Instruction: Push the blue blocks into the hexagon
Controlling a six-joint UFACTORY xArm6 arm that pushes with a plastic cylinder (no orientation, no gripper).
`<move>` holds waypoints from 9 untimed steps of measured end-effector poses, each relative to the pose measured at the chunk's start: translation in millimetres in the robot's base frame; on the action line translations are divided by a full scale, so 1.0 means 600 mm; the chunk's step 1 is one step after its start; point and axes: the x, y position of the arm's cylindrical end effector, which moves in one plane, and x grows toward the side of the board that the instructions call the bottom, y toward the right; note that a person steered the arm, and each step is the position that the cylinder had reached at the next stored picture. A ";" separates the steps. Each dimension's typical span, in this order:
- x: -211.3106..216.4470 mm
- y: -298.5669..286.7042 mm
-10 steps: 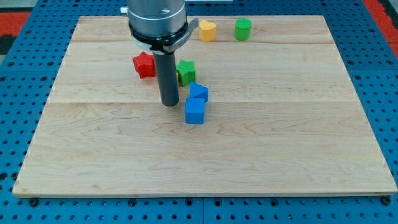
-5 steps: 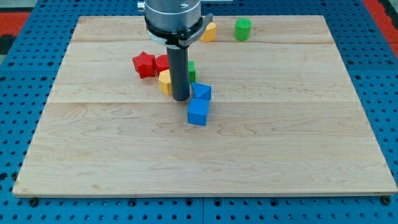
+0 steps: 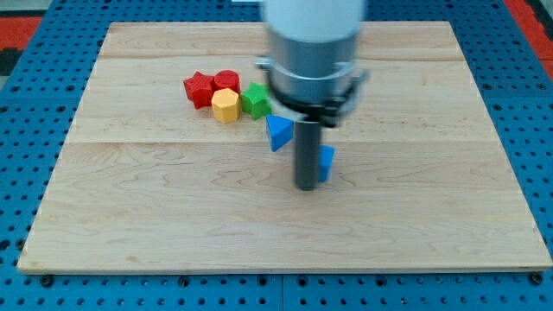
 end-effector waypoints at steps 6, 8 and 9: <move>-0.091 -0.096; -0.171 -0.110; -0.159 -0.087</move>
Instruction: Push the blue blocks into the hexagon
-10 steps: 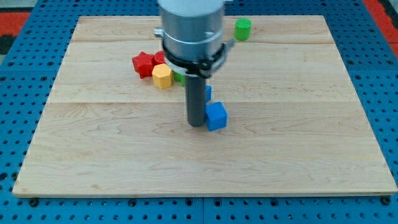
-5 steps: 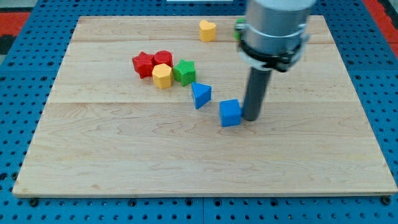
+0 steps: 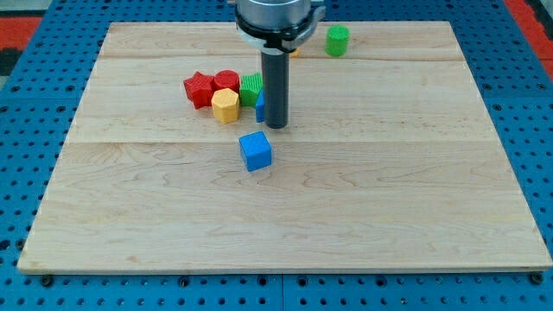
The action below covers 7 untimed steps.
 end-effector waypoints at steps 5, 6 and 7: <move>-0.096 0.042; -0.084 -0.004; -0.047 -0.004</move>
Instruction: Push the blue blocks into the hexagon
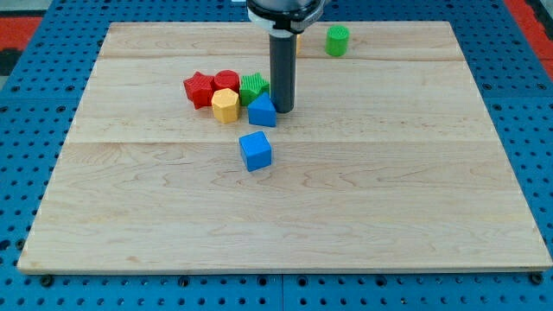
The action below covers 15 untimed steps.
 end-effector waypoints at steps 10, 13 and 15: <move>0.103 -0.089; 0.123 -0.130; 0.101 -0.103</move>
